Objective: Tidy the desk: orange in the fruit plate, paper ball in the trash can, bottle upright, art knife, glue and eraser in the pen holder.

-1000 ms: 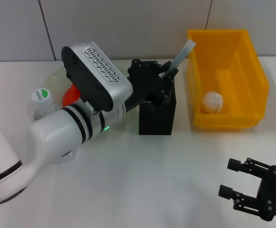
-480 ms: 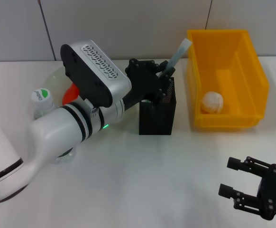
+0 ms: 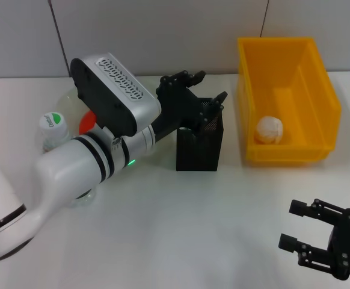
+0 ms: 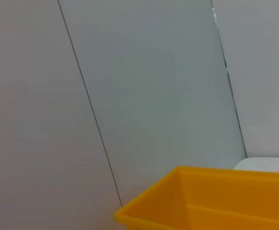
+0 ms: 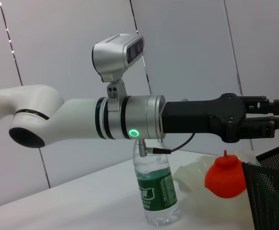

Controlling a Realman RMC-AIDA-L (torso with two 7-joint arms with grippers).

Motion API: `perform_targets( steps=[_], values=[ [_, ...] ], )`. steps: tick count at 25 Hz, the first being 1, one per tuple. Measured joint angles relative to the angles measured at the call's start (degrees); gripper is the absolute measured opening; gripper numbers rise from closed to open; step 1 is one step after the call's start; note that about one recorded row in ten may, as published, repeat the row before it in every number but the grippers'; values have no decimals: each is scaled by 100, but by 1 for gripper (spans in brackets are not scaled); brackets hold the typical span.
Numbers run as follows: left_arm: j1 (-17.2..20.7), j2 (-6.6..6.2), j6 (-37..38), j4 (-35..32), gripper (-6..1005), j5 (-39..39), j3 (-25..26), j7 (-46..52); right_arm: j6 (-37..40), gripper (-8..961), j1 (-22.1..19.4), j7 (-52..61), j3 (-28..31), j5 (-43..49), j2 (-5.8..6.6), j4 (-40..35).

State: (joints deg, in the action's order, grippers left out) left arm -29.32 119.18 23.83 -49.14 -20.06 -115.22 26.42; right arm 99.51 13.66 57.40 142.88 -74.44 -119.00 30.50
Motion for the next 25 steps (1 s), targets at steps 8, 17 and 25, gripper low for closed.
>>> perform_targets(
  steps=[8, 17, 25],
  values=[
    [267, -63, 1005, -76, 585, -42, 67, 730, 23, 746, -28, 1, 46, 0, 3, 11],
    [1386, -131, 3861, -194, 804, -917, 865, 1274, 64, 746, -74, 82, 258, -1, 34, 69],
    [2123, -208, 5834, 406, 844, -2411, 1919, 1410, 133, 747, -97, 86, 366, 11, 57, 92]
  ],
)
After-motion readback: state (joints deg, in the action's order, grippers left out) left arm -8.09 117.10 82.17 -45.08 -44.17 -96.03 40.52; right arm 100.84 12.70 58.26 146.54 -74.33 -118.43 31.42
